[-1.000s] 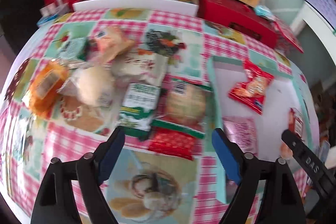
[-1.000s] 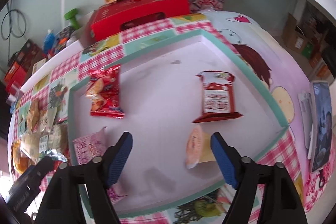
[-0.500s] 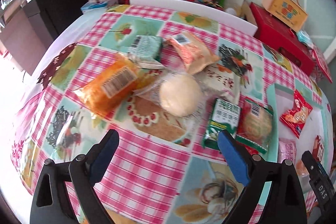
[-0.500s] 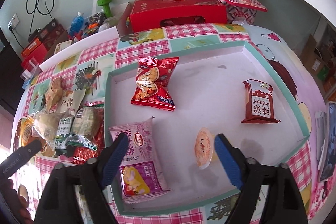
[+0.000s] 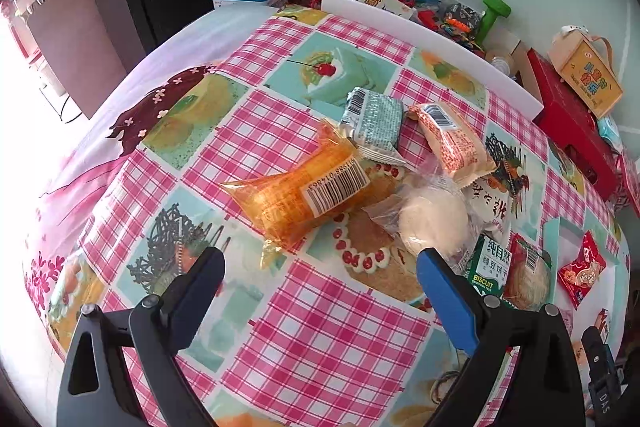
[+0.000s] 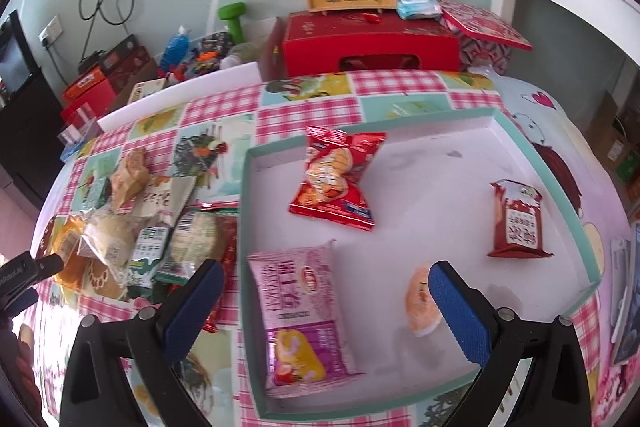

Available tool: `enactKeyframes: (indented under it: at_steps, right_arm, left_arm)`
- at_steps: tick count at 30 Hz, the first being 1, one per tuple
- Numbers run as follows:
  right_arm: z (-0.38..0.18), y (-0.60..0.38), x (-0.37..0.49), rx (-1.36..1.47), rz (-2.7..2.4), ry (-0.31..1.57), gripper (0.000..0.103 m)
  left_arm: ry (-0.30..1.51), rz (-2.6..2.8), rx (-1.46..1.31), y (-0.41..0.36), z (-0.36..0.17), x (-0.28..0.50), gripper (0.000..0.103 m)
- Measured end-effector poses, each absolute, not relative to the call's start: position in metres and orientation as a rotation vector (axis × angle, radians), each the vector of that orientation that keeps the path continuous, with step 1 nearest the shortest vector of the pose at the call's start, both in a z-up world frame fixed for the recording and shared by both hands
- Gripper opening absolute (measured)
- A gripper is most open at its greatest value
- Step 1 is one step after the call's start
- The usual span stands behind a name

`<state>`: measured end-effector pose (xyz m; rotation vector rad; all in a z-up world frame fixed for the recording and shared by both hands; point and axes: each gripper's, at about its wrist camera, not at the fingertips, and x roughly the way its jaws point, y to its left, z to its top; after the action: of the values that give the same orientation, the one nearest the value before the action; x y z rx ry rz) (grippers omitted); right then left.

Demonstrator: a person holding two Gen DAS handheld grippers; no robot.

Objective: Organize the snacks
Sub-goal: 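Grasp the orange bread packet with the left tool while the right tool grasps the green-edged biscuit packet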

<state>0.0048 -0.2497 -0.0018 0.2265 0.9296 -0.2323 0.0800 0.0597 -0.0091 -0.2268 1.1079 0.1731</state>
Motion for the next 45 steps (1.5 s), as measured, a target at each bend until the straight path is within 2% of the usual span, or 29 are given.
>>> enactKeyframes:
  at_steps: [8,20,22,26,28,32,36,38,40,42,45]
  right_arm:
    - [0.004,-0.228,0.013,0.237,-0.154,0.895,0.103]
    - [0.007,-0.203,0.044,0.219,-0.107,0.908,0.102]
    - [0.003,-0.197,0.053,0.216,-0.095,0.938,0.095]
    - [-0.011,-0.183,0.074,0.227,-0.064,1.008,0.091]
    - [-0.018,-0.177,0.083,0.232,-0.046,1.044,0.079]
    - [-0.033,-0.167,0.095,0.213,-0.037,1.106,0.074]
    - [-0.046,-0.162,0.101,0.184,-0.068,1.149,0.068]
    - [-0.052,-0.162,0.101,0.196,-0.074,1.16,0.063]
    - [-0.052,-0.164,0.1,0.202,-0.073,1.152,0.062]
    - [-0.055,-0.164,0.1,0.193,-0.083,1.16,0.058]
    - [-0.058,-0.161,0.097,0.163,-0.094,1.145,0.056]
  left_arm:
    - [1.105,0.132,-0.262,0.083,-0.005,0.095,0.097]
    - [1.066,0.051,-0.137,0.093,-0.007,0.122,0.097]
    - [1.07,0.038,-0.138,0.094,-0.012,0.127,0.097]
    - [1.105,0.021,-0.158,0.095,-0.026,0.132,0.096]
    - [1.112,0.01,-0.152,0.095,-0.03,0.135,0.096]
    - [1.112,-0.005,-0.149,0.095,-0.034,0.138,0.096]
    - [1.129,-0.027,-0.139,0.09,-0.039,0.14,0.084]
    - [1.142,-0.03,-0.128,0.087,-0.043,0.141,0.082]
    - [1.149,-0.034,-0.118,0.084,-0.045,0.142,0.07]
    - [1.158,-0.043,-0.115,0.081,-0.047,0.142,0.062]
    - [1.185,-0.037,-0.1,0.078,-0.053,0.142,0.049]
